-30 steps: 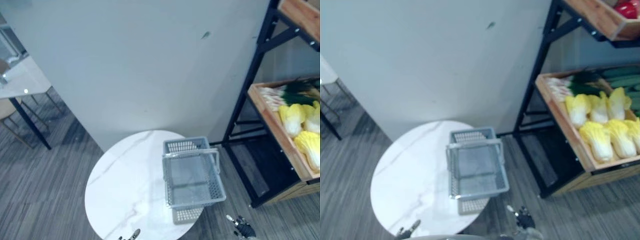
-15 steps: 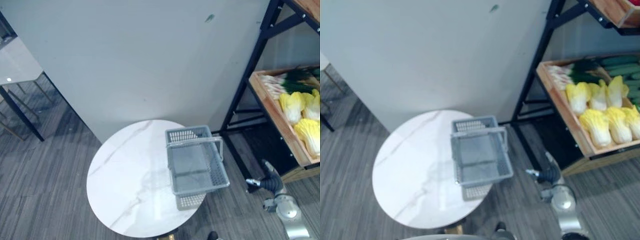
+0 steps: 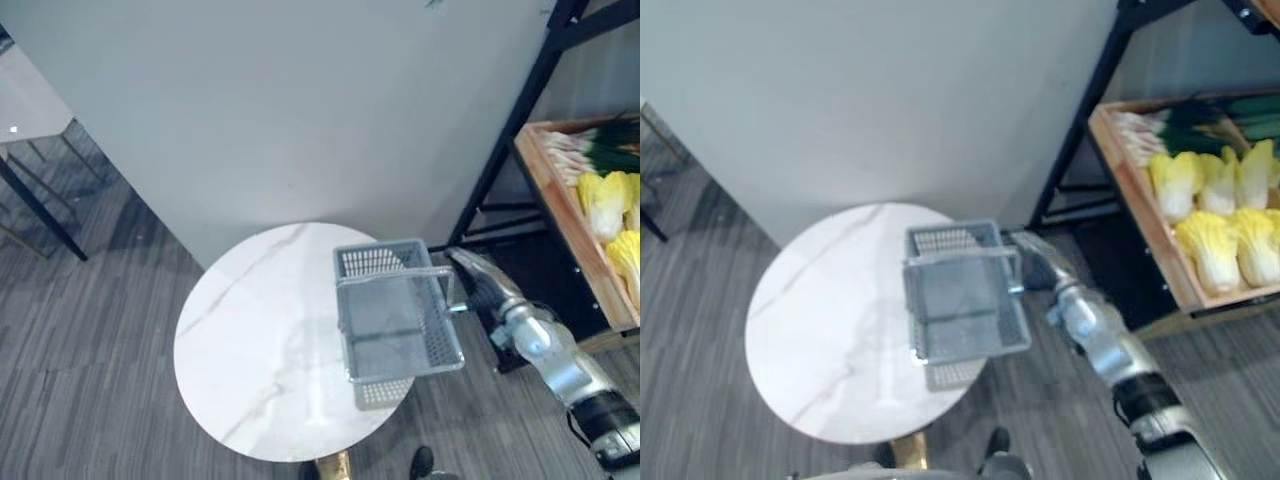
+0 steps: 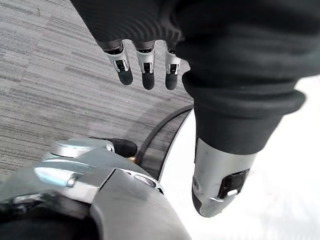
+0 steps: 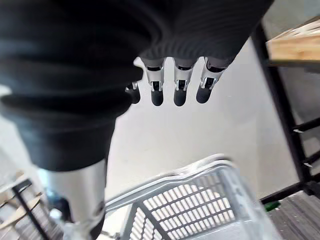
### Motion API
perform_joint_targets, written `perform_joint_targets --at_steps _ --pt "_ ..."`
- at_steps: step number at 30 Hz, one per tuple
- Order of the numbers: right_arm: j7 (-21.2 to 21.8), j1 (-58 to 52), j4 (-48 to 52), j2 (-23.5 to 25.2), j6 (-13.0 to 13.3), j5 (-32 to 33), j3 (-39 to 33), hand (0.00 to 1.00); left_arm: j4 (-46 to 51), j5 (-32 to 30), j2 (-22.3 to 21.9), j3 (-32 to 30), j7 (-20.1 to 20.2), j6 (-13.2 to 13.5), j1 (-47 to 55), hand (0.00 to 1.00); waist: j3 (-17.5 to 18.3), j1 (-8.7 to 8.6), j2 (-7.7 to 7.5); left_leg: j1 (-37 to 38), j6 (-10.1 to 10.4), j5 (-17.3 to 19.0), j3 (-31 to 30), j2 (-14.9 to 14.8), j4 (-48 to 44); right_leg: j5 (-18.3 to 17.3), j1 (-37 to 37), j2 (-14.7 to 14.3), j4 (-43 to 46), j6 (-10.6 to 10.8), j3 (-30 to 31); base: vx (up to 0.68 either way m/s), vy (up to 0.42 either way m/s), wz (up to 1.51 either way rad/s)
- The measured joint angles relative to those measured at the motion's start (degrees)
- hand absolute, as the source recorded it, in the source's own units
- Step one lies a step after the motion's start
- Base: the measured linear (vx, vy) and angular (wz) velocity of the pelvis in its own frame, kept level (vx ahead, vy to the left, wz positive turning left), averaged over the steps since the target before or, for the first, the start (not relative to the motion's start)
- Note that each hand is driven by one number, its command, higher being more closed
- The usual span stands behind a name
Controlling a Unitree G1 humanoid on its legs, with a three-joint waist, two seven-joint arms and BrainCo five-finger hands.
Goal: Pick vegetable in the basket
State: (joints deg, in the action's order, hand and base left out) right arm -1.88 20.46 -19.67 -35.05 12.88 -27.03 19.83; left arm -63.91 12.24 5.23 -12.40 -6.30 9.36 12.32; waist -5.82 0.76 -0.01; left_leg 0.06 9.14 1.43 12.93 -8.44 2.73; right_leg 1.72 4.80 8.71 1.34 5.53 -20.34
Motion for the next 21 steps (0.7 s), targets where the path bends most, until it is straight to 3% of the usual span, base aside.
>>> perform_joint_targets --at_steps 7,14,21 --pt "0.8 12.5 -9.3 3.7 -0.6 -2.3 7.6 0.0 0.8 0.9 0.1 1.2 0.4 0.0 -1.1 0.0 -1.8 2.69 -0.79 -1.9 -0.2 -0.4 -2.8 0.5 -0.5 0.2 -0.2 0.4 -0.7 -0.1 -1.2 0.01 0.001 0.2" --pt "1.0 15.9 -15.2 8.4 -2.6 -2.4 8.0 0.0 1.2 1.1 0.6 0.8 0.4 0.0 -1.4 0.0 -3.6 3.02 -2.01 -1.9 -0.3 -0.5 -2.9 0.8 -0.4 0.6 -0.6 0.6 -1.3 0.0 -1.2 0.0 0.0 0.0" --pt "1.0 19.8 -21.6 9.6 -3.5 -4.5 7.8 0.0 1.3 1.1 0.8 0.9 0.4 0.1 -2.0 0.0 -5.6 3.13 -2.23 -1.9 -0.3 -1.1 -3.7 0.9 0.3 0.7 -0.8 0.6 -1.5 -0.1 -1.8 0.0 -0.004 0.04"
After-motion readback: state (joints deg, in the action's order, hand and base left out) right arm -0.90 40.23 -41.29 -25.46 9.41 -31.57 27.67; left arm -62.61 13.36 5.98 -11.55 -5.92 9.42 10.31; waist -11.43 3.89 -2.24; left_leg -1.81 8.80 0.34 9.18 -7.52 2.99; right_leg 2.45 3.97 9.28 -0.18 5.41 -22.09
